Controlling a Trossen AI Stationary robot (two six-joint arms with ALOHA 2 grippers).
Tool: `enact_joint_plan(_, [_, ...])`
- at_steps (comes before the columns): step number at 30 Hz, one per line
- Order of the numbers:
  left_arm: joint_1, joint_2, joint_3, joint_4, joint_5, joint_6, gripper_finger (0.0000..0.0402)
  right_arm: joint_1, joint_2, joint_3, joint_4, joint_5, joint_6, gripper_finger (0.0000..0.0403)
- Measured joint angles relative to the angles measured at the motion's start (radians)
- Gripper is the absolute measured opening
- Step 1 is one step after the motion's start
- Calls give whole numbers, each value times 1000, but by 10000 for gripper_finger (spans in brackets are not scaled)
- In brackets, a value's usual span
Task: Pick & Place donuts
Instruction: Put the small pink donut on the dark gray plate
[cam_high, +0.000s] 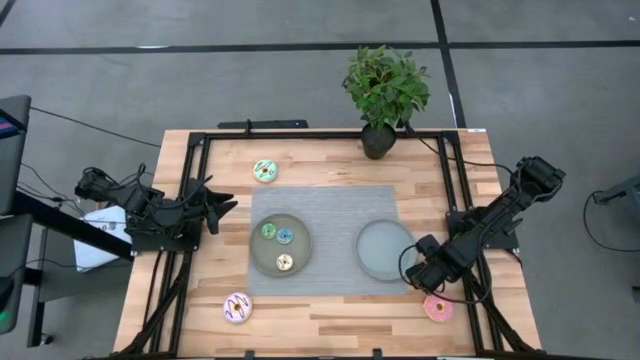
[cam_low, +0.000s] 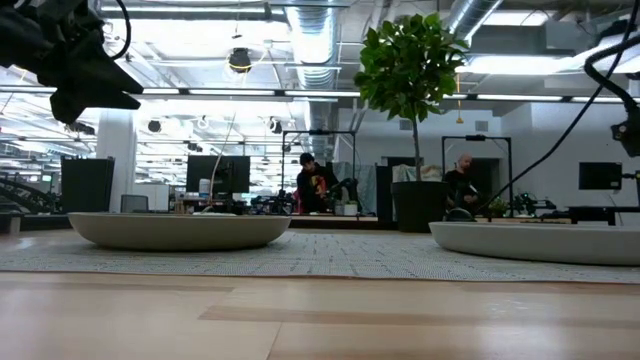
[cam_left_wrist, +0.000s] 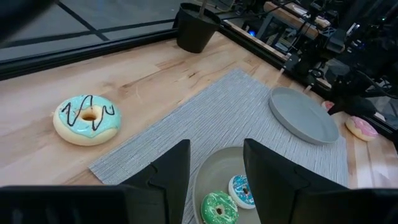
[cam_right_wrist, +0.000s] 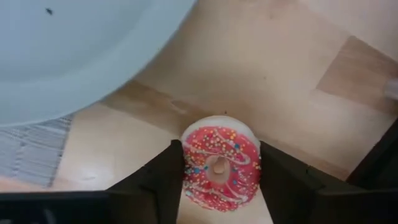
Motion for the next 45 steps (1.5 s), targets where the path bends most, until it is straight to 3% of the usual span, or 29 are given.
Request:
enact_joint_plan(8, [0, 0, 0, 0, 1, 18, 142, 1, -2, 50, -8, 1, -41, 145])
enact_joint_plan(18, [0, 0, 0, 1, 29, 19, 142, 7, -10, 201, -93, -71, -183, 154])
enact_joint_plan(23, [0, 0, 0, 12, 70, 19, 142, -1, -10, 294, -51, 18, -224, 160])
enact_joint_plan(28, [0, 12, 0, 102, 173, 58, 142, -64, -10, 360, 70, 196, -310, 157])
enact_joint_plan(32, [0, 32, 0, 153, 239, 86, 142, -161, 1, 373, 282, 244, -479, 150])
enact_joint_plan(40, [0, 61, 0, 164, 381, 35, 142, -376, 79, 393, 765, 192, -863, 122])
enact_joint_plan(45, [0, 68, -1, 166, 444, 17, 142, -459, 222, 524, 794, 62, -1024, 109])
